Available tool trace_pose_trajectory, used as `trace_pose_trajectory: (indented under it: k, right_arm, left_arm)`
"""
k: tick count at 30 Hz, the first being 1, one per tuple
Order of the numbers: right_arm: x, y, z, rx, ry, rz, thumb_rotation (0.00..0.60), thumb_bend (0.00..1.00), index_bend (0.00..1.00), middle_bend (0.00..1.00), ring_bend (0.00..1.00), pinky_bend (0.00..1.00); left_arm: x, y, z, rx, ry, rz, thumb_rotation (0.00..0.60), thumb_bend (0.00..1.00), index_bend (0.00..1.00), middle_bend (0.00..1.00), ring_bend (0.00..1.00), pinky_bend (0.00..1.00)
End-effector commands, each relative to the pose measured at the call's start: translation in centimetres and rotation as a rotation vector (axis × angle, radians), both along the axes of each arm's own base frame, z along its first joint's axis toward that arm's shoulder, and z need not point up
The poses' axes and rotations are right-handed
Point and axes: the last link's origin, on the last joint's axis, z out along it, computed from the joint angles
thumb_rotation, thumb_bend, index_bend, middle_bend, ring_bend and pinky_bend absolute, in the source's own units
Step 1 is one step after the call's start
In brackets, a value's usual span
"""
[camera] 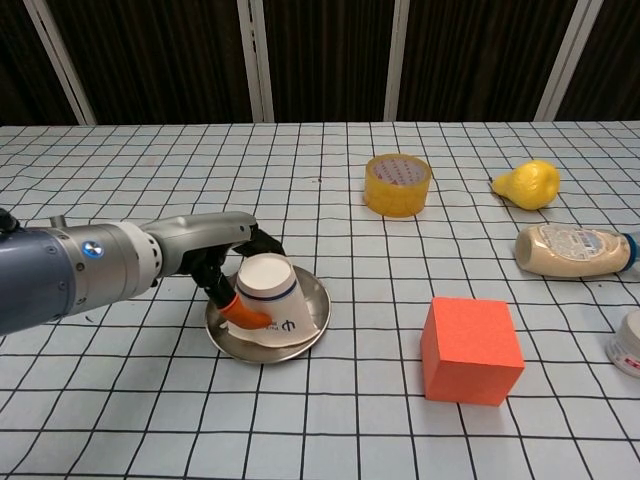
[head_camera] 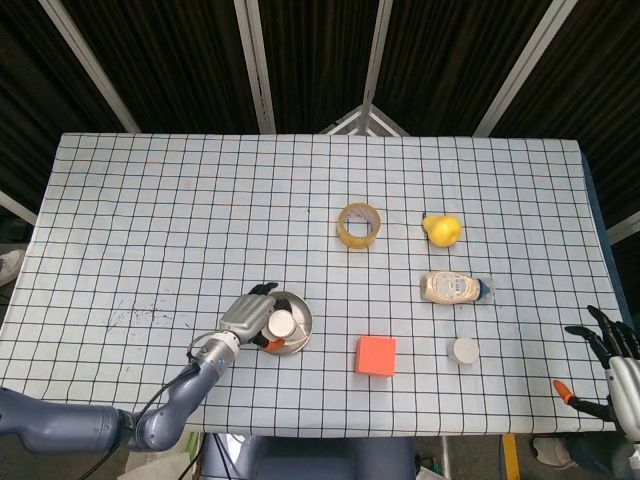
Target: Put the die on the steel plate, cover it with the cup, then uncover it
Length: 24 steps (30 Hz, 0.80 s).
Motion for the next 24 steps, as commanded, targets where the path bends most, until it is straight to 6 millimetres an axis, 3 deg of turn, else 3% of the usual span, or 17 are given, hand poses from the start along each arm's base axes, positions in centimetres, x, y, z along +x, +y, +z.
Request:
trace_pose_trajectory:
  k: [1,24]
  right_arm:
    - [0.00,-0.02,-0.08,0.004,0.000,0.001,0.600,0.23,0.27,0.05,0.09,0.00]
    - [-0.07,0.01,-0.14,0.006,-0.005,-0.002,0.600,0.23,0.27,0.05,0.09,0.00]
  left_arm:
    - [0.21,0.63,0.85,0.012,0.035,-0.025,0.600,0.39,0.51,0.34,0.00,0.00]
    - [1.12,0.26,0.96,0.124,0.150,-0.178,0.600,0.42,0.55,0.36,0.00,0.00]
